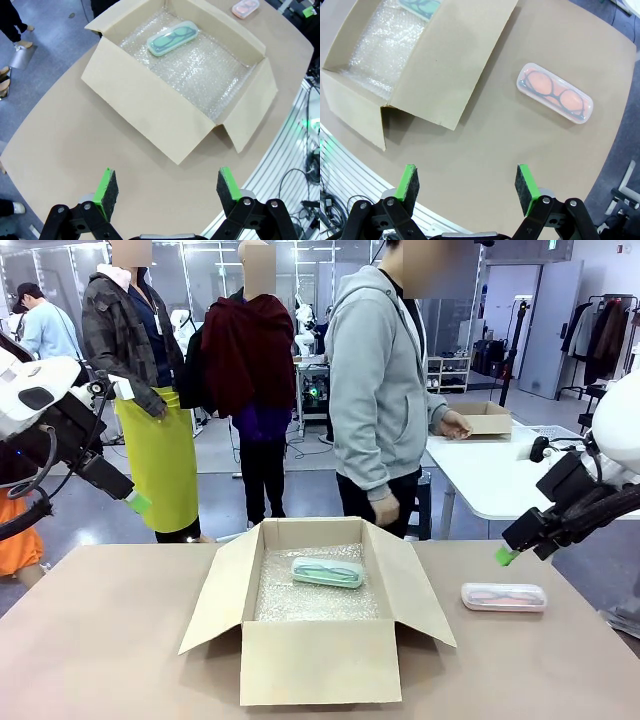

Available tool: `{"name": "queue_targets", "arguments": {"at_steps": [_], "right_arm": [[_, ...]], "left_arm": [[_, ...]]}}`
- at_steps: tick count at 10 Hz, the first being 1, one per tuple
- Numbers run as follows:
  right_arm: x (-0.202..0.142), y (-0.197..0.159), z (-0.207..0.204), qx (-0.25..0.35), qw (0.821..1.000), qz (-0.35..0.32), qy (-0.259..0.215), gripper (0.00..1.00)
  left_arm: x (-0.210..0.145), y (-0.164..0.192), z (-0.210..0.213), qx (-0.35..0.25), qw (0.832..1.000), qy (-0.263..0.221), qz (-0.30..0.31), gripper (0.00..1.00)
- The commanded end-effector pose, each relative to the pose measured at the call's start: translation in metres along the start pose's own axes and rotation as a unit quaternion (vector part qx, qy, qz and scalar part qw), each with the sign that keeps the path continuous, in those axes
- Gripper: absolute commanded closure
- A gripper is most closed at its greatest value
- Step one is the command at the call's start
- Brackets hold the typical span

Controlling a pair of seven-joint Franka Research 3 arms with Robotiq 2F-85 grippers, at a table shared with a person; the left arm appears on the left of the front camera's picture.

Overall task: Pack the glasses set securely to prepare it for shipping.
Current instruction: Put the Glasses case from the right side of the table into the Package Box.

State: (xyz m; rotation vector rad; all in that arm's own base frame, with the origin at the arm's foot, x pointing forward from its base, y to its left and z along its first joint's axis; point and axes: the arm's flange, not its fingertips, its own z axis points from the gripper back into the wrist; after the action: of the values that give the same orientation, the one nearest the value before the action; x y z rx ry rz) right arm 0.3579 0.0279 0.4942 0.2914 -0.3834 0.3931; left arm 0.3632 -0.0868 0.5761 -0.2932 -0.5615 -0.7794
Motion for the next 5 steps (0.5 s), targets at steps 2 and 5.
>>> {"name": "queue_targets", "arguments": {"at_steps": [2, 5], "right_arm": [[0.031, -0.035, -0.01, -0.009, 1.0, 0.008, 0.024, 0.03], [0.058, -0.068, -0.014, -0.01, 0.998, 0.017, 0.054, 0.03]], "left_arm": [[-0.001, 0.002, 0.002, -0.011, 1.0, -0.008, -0.008, 0.0], [-0.001, 0.002, 0.002, -0.011, 1.0, -0.008, -0.008, 0.0]]}}
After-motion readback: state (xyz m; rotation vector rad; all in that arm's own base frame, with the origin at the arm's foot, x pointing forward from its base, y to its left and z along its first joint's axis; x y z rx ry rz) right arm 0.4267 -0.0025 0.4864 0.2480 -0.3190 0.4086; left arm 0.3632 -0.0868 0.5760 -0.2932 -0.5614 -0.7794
